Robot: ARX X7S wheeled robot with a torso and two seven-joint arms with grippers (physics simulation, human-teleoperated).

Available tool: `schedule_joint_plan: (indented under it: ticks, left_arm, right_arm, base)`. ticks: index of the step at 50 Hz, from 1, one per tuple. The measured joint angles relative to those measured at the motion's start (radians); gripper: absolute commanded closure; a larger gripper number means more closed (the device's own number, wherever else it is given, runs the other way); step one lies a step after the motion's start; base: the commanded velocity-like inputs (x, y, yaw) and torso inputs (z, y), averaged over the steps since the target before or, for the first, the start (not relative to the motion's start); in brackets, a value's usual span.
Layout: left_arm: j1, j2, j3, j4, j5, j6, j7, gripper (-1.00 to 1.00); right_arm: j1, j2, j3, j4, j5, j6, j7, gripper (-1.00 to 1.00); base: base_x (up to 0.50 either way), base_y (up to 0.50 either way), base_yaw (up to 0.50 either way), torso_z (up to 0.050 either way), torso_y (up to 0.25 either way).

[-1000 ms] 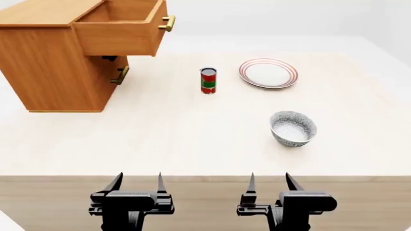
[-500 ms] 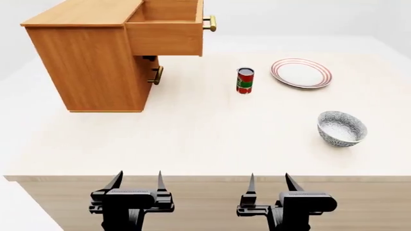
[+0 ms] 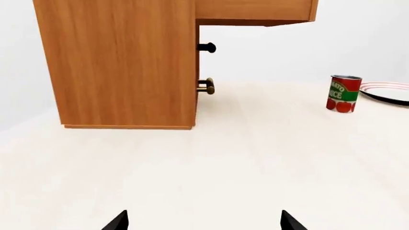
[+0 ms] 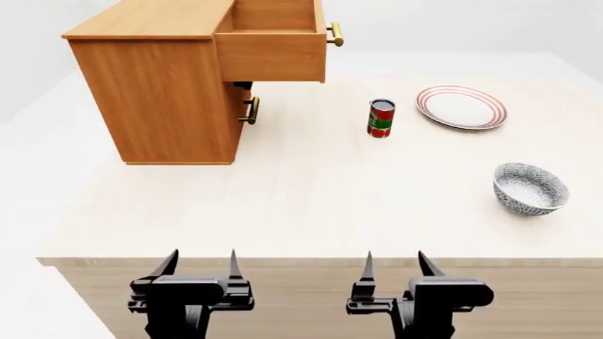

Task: Put the bowl in the top drawer of the cabinet.

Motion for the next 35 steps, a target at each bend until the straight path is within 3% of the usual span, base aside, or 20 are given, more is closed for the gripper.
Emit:
schedule_joint_plan:
  ticks: [11, 22, 28, 35]
  left_arm:
    - [0.007, -0.041, -0.021, 0.227, -0.095, -0.191, -0.013, -1.00]
    - [-0.056, -0.118, -0.109, 0.523, -0.292, -0.478, -0.042, -1.00]
    - [-0.160, -0.169, -0.186, 0.618, -0.438, -0.643, -0.063, -1.00]
    - [-0.331, -0.228, -0.269, 0.671, -0.628, -0.822, -0.088, -1.00]
  right_arm:
    - [-0.025, 0.040, -0.006, -0.235, 0.028, 0.194, 0.026, -1.00]
    - [-0.010, 0.095, 0.074, -0.653, 0.157, 0.596, 0.085, -1.00]
    - [0.102, 0.232, 0.171, -0.816, 0.513, 0.776, 0.312, -1.00]
    - [0.349, 0.441, 0.214, -0.876, 1.033, 0.887, 0.641, -1.00]
  base:
    - [0.00, 0.00, 0.00, 0.000, 0.000]
    - [0.00, 0.00, 0.00, 0.000, 0.000]
    - [0.00, 0.00, 0.00, 0.000, 0.000]
    - [0.00, 0.00, 0.00, 0.000, 0.000]
